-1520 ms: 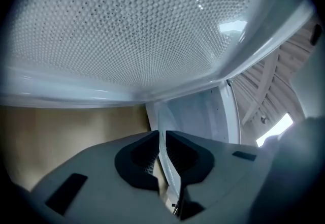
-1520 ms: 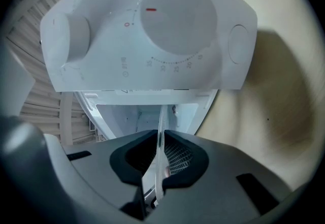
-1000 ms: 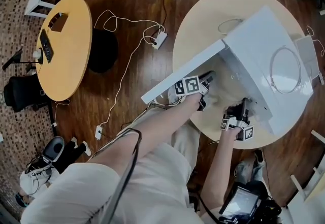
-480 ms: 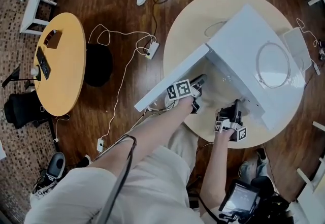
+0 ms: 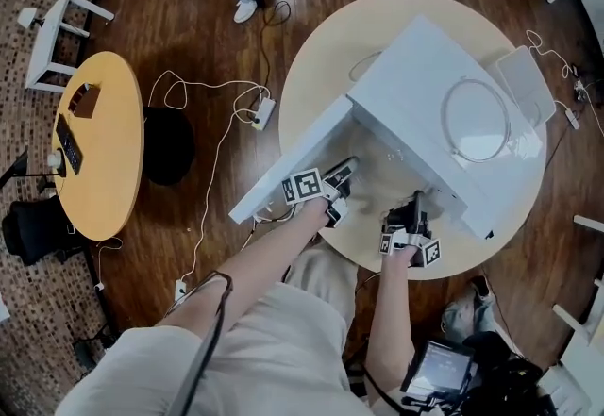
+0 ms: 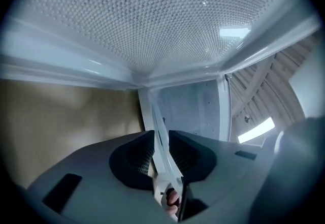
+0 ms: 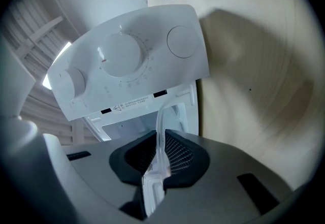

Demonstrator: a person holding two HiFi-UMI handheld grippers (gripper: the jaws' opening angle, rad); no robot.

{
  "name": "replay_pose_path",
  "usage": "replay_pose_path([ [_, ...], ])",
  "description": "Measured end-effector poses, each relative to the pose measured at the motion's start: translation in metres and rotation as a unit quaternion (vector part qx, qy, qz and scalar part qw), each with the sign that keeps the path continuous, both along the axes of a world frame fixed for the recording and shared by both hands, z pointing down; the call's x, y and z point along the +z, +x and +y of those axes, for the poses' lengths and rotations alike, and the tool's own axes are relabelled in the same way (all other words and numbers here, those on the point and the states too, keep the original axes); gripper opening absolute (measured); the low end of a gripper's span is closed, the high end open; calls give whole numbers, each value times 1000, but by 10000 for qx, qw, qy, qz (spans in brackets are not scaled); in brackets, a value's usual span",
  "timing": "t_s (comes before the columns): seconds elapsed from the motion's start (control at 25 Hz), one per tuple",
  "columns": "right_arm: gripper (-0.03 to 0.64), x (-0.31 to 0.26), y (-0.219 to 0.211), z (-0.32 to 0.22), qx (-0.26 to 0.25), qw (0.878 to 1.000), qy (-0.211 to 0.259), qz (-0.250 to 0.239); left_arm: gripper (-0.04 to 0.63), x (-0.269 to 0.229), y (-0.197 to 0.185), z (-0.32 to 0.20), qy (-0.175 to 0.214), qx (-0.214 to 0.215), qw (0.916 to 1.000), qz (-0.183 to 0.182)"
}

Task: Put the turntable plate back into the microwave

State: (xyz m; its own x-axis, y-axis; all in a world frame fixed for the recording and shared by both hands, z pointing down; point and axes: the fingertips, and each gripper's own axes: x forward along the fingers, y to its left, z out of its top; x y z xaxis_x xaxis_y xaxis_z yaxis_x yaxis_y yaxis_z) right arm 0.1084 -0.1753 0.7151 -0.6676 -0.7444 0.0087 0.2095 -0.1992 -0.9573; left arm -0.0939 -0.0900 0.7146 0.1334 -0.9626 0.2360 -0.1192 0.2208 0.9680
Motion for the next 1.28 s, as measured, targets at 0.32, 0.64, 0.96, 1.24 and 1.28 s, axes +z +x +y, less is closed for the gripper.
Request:
replay_pose_path([
  [0.32, 41, 4, -4, 8, -176, 9998, 44, -73, 117, 4, 43, -6, 75, 371, 9987, 336],
  [0.64, 40, 5, 7, 6, -346, 9994, -16, 45, 69, 13, 67, -21, -155, -67, 9981, 597],
  [0.96, 40, 4, 0, 0, -732, 9964, 107, 419, 32, 13, 64, -21, 52, -482, 9931, 1063],
  [1.24, 40, 7, -1, 2, -1042, 9894, 177, 1000, 32, 10, 62, -20, 271, -559, 9930, 1003],
  [1.28, 40, 7, -2, 3, -1093, 9877, 219, 1101, 32, 9, 61, -20, 301, -562, 9931, 985],
])
